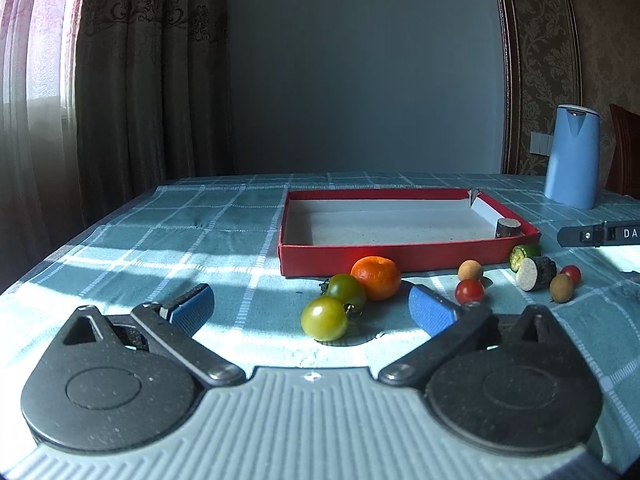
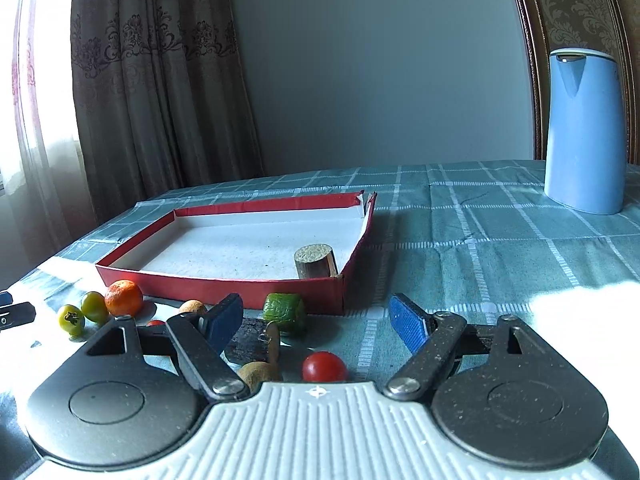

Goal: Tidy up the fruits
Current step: 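Carry the cork cylinder into the red box and open the right gripper, then grasp the yellow-green tomato with the left gripper and drop it in the box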

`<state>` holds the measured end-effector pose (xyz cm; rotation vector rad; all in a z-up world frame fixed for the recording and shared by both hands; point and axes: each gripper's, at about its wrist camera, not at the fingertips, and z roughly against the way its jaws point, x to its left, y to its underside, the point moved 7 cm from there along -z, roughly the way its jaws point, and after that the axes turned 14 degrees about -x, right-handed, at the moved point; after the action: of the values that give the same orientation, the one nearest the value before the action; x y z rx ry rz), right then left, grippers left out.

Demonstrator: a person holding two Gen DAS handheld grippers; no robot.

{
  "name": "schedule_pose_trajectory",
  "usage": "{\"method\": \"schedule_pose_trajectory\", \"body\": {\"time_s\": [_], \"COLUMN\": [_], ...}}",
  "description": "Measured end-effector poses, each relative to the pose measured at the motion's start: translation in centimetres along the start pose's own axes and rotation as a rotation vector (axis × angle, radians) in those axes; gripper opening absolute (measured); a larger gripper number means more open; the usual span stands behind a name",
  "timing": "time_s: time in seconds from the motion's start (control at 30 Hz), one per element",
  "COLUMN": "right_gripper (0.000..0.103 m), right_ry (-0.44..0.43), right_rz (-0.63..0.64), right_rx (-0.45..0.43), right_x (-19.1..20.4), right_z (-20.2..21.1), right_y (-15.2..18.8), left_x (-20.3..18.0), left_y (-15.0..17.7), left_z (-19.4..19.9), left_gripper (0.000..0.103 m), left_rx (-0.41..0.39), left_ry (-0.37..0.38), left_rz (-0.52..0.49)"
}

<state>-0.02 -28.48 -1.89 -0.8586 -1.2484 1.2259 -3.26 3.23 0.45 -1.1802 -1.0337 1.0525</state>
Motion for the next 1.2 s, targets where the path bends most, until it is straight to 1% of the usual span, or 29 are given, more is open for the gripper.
{"method": "schedule_pose_trajectory", "body": {"time_s": [0.07, 0.13, 0.17, 0.27, 0.33, 0.4, 0.5, 0.53, 0.6, 0.63, 0.7, 0.8, 0.93, 1.0, 1.03, 1.13, 1.17, 1.2], "right_gripper": [0.080, 0.080, 0.080, 0.080, 0.080, 0.080, 0.080, 0.080, 0.080, 0.080, 0.080, 0.080, 0.080, 0.080, 0.080, 0.080, 0.080, 0.080], "right_ry": [-0.001, 0.002, 0.001, 0.000, 0.001, -0.002, -0.002, -0.005, -0.005, -0.007, -0.008, -0.005, -0.007, -0.008, -0.009, -0.010, -0.012, -0.013], "right_rz": [-0.014, -0.017, -0.018, -0.018, -0.016, -0.022, -0.033, -0.032, -0.024, -0.021, -0.018, -0.022, -0.020, -0.020, -0.020, -0.016, -0.016, -0.018], "right_rx": [-0.005, -0.009, -0.010, -0.001, 0.002, -0.001, 0.003, 0.006, 0.009, 0.008, 0.005, 0.007, 0.015, 0.014, 0.015, 0.016, 0.016, 0.015], "right_x": [-0.2, -0.2, -0.2, -0.2, -0.2, -0.3, -0.5, -0.4, -0.3, -0.2, -0.2, -0.3, -0.2, -0.2, -0.2, -0.2, -0.1, -0.1], "right_z": [0.1, 0.2, 0.2, 0.1, 0.0, 0.0, 0.0, 0.0, -0.1, -0.1, 0.0, 0.0, -0.1, -0.1, -0.1, -0.1, -0.1, 0.0], "right_y": [0.1, 0.1, 0.2, 0.3, 0.4, 0.3, 0.4, 0.4, 0.5, 0.5, 0.5, 0.5, 0.5, 0.5, 0.5, 0.5, 0.6, 0.5], "left_x": [-1.8, -3.1, -3.5, -4.2, -4.7, -4.9, -4.5, -4.1, -3.4, -3.1, -2.7, -2.4, -2.1, -1.6, -1.3, -0.8, -0.6, -0.4], "left_y": [-0.2, -0.3, -0.4, -1.0, -1.2, -0.9, 0.0, 0.4, 1.1, 1.3, 1.8, 1.9, 2.0, 2.0, 2.1, 2.9, 3.2, 3.4], "left_z": [-0.3, -0.6, -0.9, -2.3, -3.0, -3.6, -3.9, -4.1, -4.5, -4.7, -4.9, -5.0, -4.9, -5.0, -5.3, -6.0, -6.3, -6.5], "left_gripper": [0.103, 0.103, 0.102, 0.093, 0.093, 0.092, 0.091, 0.089, 0.080, 0.077, 0.065, 0.064, 0.064, 0.065, 0.065, 0.065, 0.063, 0.058], "left_rx": [0.000, 0.005, 0.009, 0.043, 0.056, 0.072, 0.094, 0.108, 0.137, 0.148, 0.169, 0.168, 0.171, 0.175, 0.190, 0.255, 0.282, 0.297], "left_ry": [0.041, 0.076, 0.083, 0.073, 0.091, 0.082, 0.102, 0.098, 0.094, 0.091, 0.087, 0.084, 0.076, 0.058, 0.050, 0.059, 0.065, 0.064], "left_rz": [-0.083, -0.127, -0.133, -0.127, -0.119, -0.143, -0.118, -0.105, -0.077, -0.068, -0.058, -0.037, -0.033, -0.008, 0.013, 0.058, 0.077, 0.093]}}
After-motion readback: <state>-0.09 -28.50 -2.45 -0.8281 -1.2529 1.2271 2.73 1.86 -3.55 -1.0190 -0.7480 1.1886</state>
